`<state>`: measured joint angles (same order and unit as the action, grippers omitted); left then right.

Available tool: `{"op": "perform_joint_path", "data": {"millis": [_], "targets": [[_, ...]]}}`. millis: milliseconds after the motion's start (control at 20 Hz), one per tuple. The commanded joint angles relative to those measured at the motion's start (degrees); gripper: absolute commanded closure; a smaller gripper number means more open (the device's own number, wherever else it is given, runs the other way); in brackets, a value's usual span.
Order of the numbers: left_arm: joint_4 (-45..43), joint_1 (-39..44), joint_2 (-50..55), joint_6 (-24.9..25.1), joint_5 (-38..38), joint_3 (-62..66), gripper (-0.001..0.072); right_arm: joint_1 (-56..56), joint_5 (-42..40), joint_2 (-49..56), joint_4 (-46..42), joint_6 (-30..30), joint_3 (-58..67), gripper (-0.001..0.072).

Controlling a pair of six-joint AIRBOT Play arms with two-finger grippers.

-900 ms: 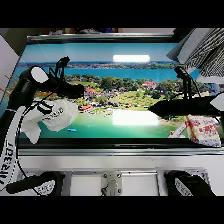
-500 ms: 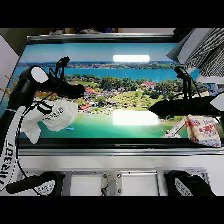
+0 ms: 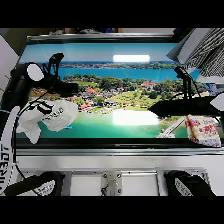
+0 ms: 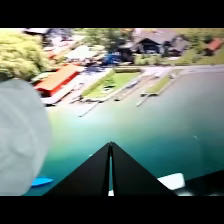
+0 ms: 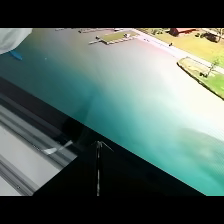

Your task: Fold the clothes and pants, and hang the long-sleeved shirts on hangers.

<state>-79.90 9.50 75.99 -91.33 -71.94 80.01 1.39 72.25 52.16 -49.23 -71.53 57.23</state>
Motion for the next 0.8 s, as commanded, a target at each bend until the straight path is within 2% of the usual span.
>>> {"op": "perform_joint_path", "data": {"millis": [0,50,300,650,700,750], "targets": [[-21.4,1.0,-3.4,-3.6,0.3,-3.6,-0.0013,0.0,0.0,0.0,0.0,0.0,0.0,0.0692],[-23.1,0.7,-3.6,-3.4,1.9,-6.5,0.0011,0.1,0.0,0.0,0.0,0.0,0.0,0.0691],[-24.1,-4.8,2.2,-3.5,14.9,-17.9,0.0012,0.1,0.0,0.0,0.0,0.0,0.0,0.0692],[-23.9,-6.5,12.5,-3.5,14.1,-19.2,0.0017,0.1,0.0,0.0,0.0,0.0,0.0,0.0692],[-23.9,-6.5,12.6,-3.5,14.1,-19.2,0.0223,0.1,0.0,0.0,0.0,0.0,0.0,0.0692],[-24.0,-6.5,12.2,-3.4,14.1,-19.2,0.0561,0.1,0.0,0.0,0.0,0.0,0.0,0.0691]]}}
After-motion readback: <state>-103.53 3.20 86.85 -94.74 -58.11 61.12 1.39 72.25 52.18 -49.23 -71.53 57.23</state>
